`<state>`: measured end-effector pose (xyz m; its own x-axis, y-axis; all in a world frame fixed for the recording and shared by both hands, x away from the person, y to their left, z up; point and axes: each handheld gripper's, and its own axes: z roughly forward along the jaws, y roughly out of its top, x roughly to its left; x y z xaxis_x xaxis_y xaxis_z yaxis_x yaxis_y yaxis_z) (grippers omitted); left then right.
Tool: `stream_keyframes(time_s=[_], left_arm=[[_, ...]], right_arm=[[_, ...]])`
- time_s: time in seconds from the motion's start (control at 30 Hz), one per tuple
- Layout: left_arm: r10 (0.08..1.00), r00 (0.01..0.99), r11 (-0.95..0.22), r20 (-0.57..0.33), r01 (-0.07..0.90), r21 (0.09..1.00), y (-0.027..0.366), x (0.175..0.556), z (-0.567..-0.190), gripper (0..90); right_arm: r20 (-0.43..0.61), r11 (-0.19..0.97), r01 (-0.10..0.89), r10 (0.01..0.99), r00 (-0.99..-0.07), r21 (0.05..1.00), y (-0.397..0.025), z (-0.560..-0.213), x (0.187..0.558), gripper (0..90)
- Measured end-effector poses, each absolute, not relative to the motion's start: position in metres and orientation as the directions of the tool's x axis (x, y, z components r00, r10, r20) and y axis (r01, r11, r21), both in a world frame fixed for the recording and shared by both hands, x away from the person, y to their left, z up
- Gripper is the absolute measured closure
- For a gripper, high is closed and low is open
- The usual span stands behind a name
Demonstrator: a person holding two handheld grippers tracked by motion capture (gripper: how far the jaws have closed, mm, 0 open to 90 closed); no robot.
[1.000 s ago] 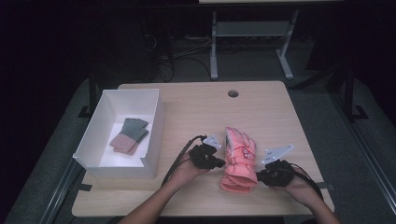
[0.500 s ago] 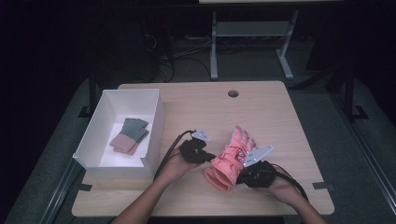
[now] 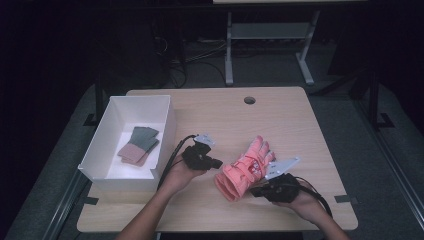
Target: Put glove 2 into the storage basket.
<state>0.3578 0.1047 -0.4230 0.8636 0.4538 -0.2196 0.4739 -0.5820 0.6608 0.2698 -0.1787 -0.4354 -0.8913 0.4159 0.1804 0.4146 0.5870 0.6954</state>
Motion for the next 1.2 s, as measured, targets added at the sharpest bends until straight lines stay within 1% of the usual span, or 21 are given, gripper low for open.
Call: stream_keyframes(time_s=[0.07, 0.1, 0.2, 0.23, 0.27, 0.3, 0.33, 0.43, 0.6, 0.63, 0.93, 1.07, 1.2], left_arm=[[0.459, 0.86, -0.572, -0.223, 0.478, 0.667, 0.108, 0.358, -0.418, 83.2], [0.467, 0.855, -0.564, -0.226, 0.484, 0.669, 0.109, 0.357, -0.416, 83.2], [0.483, 0.851, -0.558, -0.209, 0.482, 0.676, 0.111, 0.356, -0.408, 69.6], [0.489, 0.847, -0.553, -0.207, 0.485, 0.678, 0.111, 0.356, -0.406, 62.6], [0.495, 0.847, -0.552, -0.194, 0.48, 0.682, 0.111, 0.356, -0.404, 62.6], [0.504, 0.843, -0.547, -0.189, 0.481, 0.685, 0.111, 0.355, -0.402, 54.9], [0.509, 0.839, -0.539, -0.193, 0.485, 0.688, 0.111, 0.355, -0.4, 54.9], [0.517, 0.836, -0.527, -0.186, 0.482, 0.7, 0.112, 0.356, -0.394, 45.7], [0.523, 0.831, -0.509, -0.193, 0.485, 0.711, 0.114, 0.357, -0.391, 37.5], [0.52, 0.831, -0.509, -0.196, 0.486, 0.711, 0.114, 0.357, -0.391, 36.8], [0.497, 0.846, -0.516, -0.193, 0.467, 0.718, 0.108, 0.357, -0.388, 30.6], [0.471, 0.86, -0.534, -0.197, 0.456, 0.712, 0.098, 0.36, -0.386, 27.4], [0.446, 0.871, -0.549, -0.207, 0.448, 0.706, 0.078, 0.367, -0.387, 24.8]], right_arm=[[0.175, 0.538, 0.435, 0.467, -0.867, 0.722, -0.198, -0.427, 0.268, 90.0], [0.175, 0.538, 0.435, 0.467, -0.867, 0.722, -0.198, -0.427, 0.268, 90.0], [0.17, 0.472, 0.444, 0.515, -0.84, 0.762, -0.212, -0.418, 0.271, 90.0], [0.161, 0.437, 0.441, 0.543, -0.824, 0.784, -0.216, -0.413, 0.276, 90.0], [0.161, 0.437, 0.441, 0.543, -0.824, 0.784, -0.216, -0.413, 0.276, 90.0], [0.155, 0.423, 0.443, 0.561, -0.813, 0.79, -0.216, -0.411, 0.278, 90.0], [0.156, 0.407, 0.446, 0.574, -0.804, 0.797, -0.216, -0.411, 0.281, 90.0], [0.145, 0.396, 0.442, 0.592, -0.793, 0.805, -0.21, -0.412, 0.29, 90.0], [0.13, 0.419, 0.44, 0.59, -0.797, 0.794, -0.196, -0.419, 0.298, 90.0], [0.117, 0.44, 0.442, 0.592, -0.797, 0.782, -0.192, -0.423, 0.3, 90.0], [0.112, 0.471, 0.467, 0.604, -0.789, 0.748, -0.18, -0.437, 0.307, 90.0], [0.116, 0.476, 0.475, 0.605, -0.788, 0.74, -0.178, -0.443, 0.308, 90.0], [0.109, 0.485, 0.479, 0.611, -0.784, 0.732, -0.176, -0.445, 0.307, 90.0]])
